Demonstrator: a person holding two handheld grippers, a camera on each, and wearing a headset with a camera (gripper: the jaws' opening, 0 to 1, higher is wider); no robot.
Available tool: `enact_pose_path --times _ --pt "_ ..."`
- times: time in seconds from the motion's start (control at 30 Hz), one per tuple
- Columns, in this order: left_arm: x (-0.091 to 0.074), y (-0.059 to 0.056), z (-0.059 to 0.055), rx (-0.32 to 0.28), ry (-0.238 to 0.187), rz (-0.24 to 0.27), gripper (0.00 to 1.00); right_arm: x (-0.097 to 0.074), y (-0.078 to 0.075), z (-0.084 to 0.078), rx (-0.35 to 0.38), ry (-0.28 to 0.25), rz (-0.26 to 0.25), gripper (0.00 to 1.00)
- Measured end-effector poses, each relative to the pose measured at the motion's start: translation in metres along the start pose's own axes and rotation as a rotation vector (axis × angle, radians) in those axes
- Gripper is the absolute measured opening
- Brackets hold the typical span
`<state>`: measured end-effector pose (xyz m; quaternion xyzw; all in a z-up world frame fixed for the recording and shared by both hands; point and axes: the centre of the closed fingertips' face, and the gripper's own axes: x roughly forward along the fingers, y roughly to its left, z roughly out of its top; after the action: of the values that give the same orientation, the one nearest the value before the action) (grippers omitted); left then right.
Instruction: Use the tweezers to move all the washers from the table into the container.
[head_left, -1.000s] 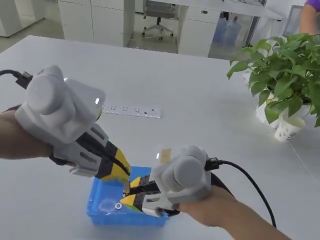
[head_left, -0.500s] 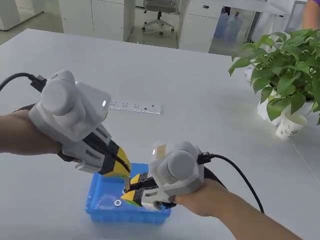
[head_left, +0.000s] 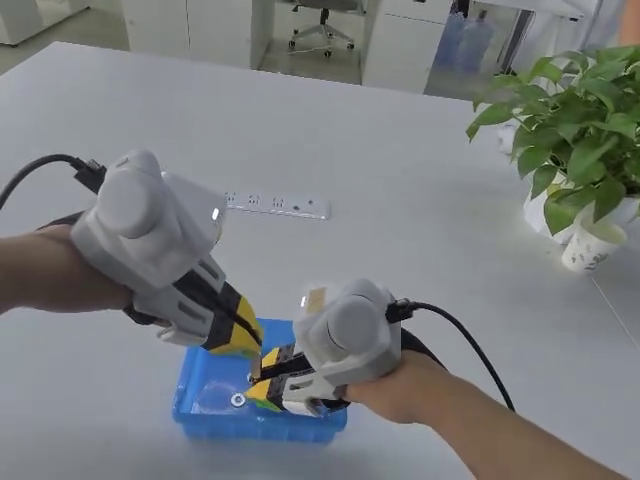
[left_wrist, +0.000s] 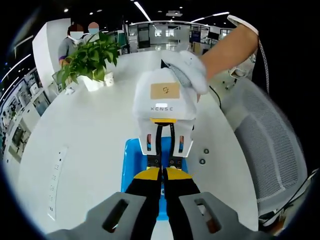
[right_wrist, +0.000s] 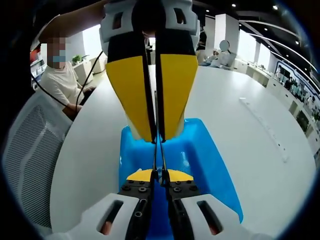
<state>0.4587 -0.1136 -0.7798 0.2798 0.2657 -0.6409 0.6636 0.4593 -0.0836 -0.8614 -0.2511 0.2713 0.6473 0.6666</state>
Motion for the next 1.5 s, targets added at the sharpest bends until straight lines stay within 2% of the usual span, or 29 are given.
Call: enact_pose_path --times 0.37,0.77,1.2,1.5 --pt "0.006 -0.001 -0.008 -0.006 0.015 -0.009 0.04 0.008 0.001 -0.009 -0.01 0.041 0.023 0.1" --pt "0.006 -0.001 -0.007 0.0 0.03 -0.014 0.04 0.007 0.001 -0.009 -0.001 0.044 0.026 0.11" --pt "0.007 0.0 -0.006 -0.002 0.028 -0.015 0.05 0.004 -0.001 -0.013 0.008 0.053 0.018 0.12" --pt "0.004 0.001 -0.002 0.002 0.017 -0.005 0.04 0.002 -0.003 -0.007 -0.003 0.035 0.004 0.11"
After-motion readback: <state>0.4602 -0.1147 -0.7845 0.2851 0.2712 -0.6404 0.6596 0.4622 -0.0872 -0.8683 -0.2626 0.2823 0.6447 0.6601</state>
